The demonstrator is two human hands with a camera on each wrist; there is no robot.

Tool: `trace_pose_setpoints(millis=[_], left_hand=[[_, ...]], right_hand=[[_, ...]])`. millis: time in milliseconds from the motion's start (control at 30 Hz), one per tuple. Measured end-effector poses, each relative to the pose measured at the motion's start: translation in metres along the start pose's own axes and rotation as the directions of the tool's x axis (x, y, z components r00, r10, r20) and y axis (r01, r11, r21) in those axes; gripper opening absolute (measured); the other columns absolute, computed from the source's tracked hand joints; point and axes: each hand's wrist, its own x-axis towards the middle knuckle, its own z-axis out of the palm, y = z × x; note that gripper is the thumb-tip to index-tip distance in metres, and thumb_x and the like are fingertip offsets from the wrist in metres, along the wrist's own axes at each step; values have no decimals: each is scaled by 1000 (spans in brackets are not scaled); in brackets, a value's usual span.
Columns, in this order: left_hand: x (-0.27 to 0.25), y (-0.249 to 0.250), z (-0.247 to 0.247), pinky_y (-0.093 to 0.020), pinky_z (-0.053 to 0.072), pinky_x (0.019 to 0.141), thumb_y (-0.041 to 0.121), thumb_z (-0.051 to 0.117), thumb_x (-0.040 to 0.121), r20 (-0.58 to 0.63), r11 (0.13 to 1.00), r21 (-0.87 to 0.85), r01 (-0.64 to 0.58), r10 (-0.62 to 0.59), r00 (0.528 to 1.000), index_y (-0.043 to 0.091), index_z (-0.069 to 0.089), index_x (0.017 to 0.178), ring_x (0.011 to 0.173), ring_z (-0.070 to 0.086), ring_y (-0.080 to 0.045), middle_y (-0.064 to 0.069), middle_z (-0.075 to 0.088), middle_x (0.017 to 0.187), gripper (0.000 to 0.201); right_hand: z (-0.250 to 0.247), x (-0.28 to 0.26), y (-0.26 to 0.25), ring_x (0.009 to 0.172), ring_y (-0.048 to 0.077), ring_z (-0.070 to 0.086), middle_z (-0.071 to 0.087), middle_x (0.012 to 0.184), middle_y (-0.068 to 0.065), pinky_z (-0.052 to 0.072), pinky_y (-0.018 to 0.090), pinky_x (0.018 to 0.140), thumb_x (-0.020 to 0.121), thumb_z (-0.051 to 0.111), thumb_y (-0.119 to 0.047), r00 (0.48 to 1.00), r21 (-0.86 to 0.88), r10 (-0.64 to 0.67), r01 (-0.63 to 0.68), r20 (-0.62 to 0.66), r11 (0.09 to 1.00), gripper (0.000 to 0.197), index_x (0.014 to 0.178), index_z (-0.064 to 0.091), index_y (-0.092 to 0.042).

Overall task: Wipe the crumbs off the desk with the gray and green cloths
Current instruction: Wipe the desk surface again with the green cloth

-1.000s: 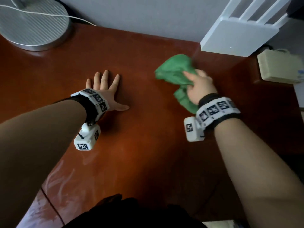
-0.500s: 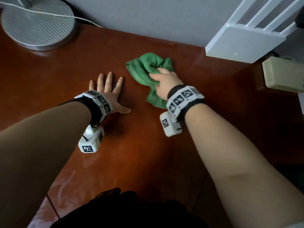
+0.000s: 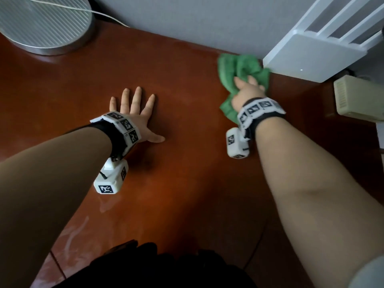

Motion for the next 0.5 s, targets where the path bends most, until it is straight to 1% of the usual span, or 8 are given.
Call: trace_pose_setpoints(millis=[100, 167, 233, 300, 367, 400, 433, 500], left_hand=[[0, 0, -1, -52, -12, 113, 73, 56, 69, -7, 1000, -4, 1, -1, 1000, 35, -24, 143, 139, -30, -27, -1, -35, 149, 115], [-1, 0, -2, -52, -12, 113, 73, 56, 69, -8, 1000, -9, 1, -1, 1000, 36, -24, 143, 139, -30, -27, -1, -35, 149, 115], [-2, 1, -2, -52, -12, 113, 73, 56, 70, 6, 1000, -10, 3, -3, 1000, 36, -24, 142, 138, -31, -27, -1, -36, 149, 115], [-2, 0, -2, -52, -13, 113, 73, 56, 70, 18, 1000, -8, 6, -6, 1000, 36, -25, 142, 138, -31, -27, -1, -37, 148, 115], [-1, 0, -3, -52, -12, 113, 73, 56, 70, 20, 1000, -9, 5, -4, 1000, 36, -25, 142, 138, -31, -27, -1, -37, 148, 115], [0, 0, -3, -52, -12, 113, 74, 56, 69, 18, 1000, -9, 4, -4, 1000, 36, -25, 142, 138, -31, -28, -1, -37, 149, 115], [0, -1, -3, -53, -11, 113, 74, 56, 68, 17, 1000, -6, 5, -5, 1000, 36, -25, 142, 138, -30, -28, -1, -36, 149, 116], [1, 1, -4, -54, -10, 113, 74, 58, 67, 10, 1000, 1, 5, -5, 1000, 36, -23, 143, 139, -29, -29, -1, -35, 150, 117]], right_hand=[[12, -6, -35, 140, 30, 18, 9, 157, -10, 22, 41, 116, 89, 39, -13, 974, -14, -217, 218, 72, 976, 60, 142, 31, -42], [11, -7, -34, 138, 28, 23, 14, 156, -12, 25, 38, 115, 89, 40, -12, 960, -36, -275, 277, 53, 960, 60, 139, 34, -45], [3, -7, -13, 135, 27, 28, 19, 155, -10, 27, 39, 112, 89, 42, -13, 977, -57, -210, 208, -38, 976, 59, 138, 36, -45], [-6, -7, 20, 131, 31, 30, 21, 153, -4, 28, 44, 110, 89, 43, -16, 992, -10, -33, 32, -120, 999, 58, 140, 34, -42], [-11, -7, 42, 130, 34, 31, 21, 152, 0, 29, 47, 110, 90, 39, -16, 983, 56, 149, -143, -108, 988, 58, 143, 30, -40], [-11, -6, 44, 130, 35, 32, 21, 152, 2, 29, 46, 110, 91, 38, -16, 980, 54, 176, -172, -87, 984, 58, 143, 29, -39], [-10, -5, 39, 130, 35, 31, 19, 152, 2, 30, 45, 110, 92, 40, -19, 986, 18, 150, -149, -69, 989, 56, 143, 29, -38], [-2, -7, 16, 130, 35, 29, 18, 153, 3, 33, 44, 108, 93, 45, -31, 998, -117, 19, -26, -56, 993, 52, 142, 31, -38]])
